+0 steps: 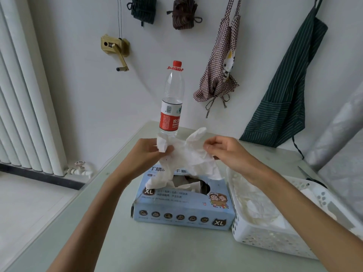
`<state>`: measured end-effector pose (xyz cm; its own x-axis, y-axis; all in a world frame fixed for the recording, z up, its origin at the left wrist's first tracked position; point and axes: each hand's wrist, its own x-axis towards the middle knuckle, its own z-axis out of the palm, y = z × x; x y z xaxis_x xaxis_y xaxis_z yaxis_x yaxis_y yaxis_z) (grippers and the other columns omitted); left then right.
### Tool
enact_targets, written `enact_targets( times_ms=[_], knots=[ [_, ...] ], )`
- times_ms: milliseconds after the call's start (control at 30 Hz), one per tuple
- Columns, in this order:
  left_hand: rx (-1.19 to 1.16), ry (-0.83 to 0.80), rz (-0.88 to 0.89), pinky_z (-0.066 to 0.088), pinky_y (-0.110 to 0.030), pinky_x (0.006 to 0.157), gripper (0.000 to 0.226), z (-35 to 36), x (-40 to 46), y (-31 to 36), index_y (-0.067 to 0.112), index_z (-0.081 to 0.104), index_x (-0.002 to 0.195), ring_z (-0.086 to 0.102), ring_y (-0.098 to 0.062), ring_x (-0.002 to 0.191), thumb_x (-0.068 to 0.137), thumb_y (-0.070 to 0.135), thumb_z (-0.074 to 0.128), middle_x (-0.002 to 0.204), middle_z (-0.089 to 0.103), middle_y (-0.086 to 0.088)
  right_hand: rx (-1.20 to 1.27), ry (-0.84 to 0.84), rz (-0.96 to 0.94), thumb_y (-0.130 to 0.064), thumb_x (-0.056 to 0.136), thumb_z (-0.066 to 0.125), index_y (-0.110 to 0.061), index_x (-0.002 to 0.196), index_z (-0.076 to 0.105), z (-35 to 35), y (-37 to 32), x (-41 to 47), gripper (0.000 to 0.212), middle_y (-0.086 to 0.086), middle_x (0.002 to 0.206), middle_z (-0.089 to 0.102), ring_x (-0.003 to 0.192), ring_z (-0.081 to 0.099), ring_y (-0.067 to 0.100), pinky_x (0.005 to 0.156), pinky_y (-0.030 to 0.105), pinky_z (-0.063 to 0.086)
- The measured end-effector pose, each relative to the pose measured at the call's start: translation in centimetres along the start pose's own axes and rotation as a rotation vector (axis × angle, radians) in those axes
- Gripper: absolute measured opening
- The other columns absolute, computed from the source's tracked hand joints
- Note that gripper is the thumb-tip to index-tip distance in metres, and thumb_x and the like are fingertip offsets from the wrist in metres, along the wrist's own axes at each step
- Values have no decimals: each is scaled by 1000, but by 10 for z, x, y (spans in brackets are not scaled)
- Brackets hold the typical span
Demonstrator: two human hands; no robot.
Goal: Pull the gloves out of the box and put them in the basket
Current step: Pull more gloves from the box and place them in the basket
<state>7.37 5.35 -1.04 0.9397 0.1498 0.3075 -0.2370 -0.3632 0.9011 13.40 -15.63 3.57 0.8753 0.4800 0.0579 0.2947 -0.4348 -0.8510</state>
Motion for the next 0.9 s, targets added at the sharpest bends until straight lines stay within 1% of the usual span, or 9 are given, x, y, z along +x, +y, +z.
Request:
enact_targets(
  times_ms=[100, 200, 300, 433, 533, 600, 667, 767, 900],
  knots=[
    [160, -208, -83, 45, -8, 80, 33, -12, -6, 9, 29, 58, 115, 59, 6, 94, 84, 23, 67, 110, 60, 16, -36, 51, 29, -31, 97, 51, -18, 102, 60, -11, -8, -5, 16, 2, 103, 67, 91, 63, 19, 86, 31, 49],
    [340, -426, -141, 31, -25, 106, 81, -33, -7, 29, 39, 33, 139, 33, 0, 127, 70, 37, 75, 134, 35, 23, -98, -22, 30, -28, 97, 52, -18, 101, 60, -21, -15, -14, 14, -7, 89, 63, 72, 53, 7, 63, 18, 44],
    [352, -529, -9, 25, -27, 112, 100, -14, -6, 58, 40, 18, 146, 24, 1, 133, 64, 48, 74, 147, 25, 21, -95, -100, 58, -26, 96, 54, -17, 99, 60, -24, -17, -21, 11, -3, 83, 61, 72, 52, 10, 61, 17, 44],
    [386, -470, 89, 48, -25, 97, 61, 30, 0, 72, 25, 45, 132, 58, -7, 106, 78, 30, 73, 124, 58, 6, -116, -133, 137, -27, 95, 56, -19, 98, 62, -25, -14, -31, 11, 0, 87, 61, 73, 54, 12, 64, 19, 45],
    [533, -359, 211, 49, -10, 76, 22, 46, 4, 79, 18, 68, 105, 61, -1, 81, 84, 26, 69, 100, 70, 4, -7, -118, 177, -34, 93, 59, -19, 101, 63, -43, -5, -48, 18, 1, 90, 64, 74, 59, 11, 70, 19, 46],
    [501, -255, 267, 45, -4, 66, 15, 57, 5, 90, 16, 71, 97, 58, 5, 72, 85, 25, 68, 89, 69, 8, 48, -131, 189, -48, 83, 65, -22, 110, 61, -59, 0, -62, 38, 0, 107, 67, 95, 63, 15, 82, 26, 48],
    [439, -181, 287, 44, -6, 62, 13, 66, 9, 103, 17, 72, 95, 57, 10, 67, 85, 25, 67, 79, 64, 17, -14, -151, 151, -45, 74, 73, -25, 115, 57, -75, 0, -77, 48, -4, 110, 67, 101, 63, 15, 74, 26, 49],
    [401, -186, 274, 49, -13, 68, 16, 74, 19, 120, 15, 72, 96, 61, 8, 69, 87, 26, 65, 79, 65, 17, -68, -30, 52, -21, 77, 77, -15, 104, 64, -104, -2, -93, 31, 0, 96, 72, 86, 68, 15, 67, 24, 53],
    [393, -243, 265, 52, -16, 68, 19, 85, 25, 131, 15, 73, 92, 67, -4, 65, 89, 30, 61, 76, 71, 7, -43, 178, -17, -33, 84, 69, -14, 93, 75, -151, -1, -101, 22, 15, 97, 72, 89, 68, 21, 85, 31, 51]
  ],
)
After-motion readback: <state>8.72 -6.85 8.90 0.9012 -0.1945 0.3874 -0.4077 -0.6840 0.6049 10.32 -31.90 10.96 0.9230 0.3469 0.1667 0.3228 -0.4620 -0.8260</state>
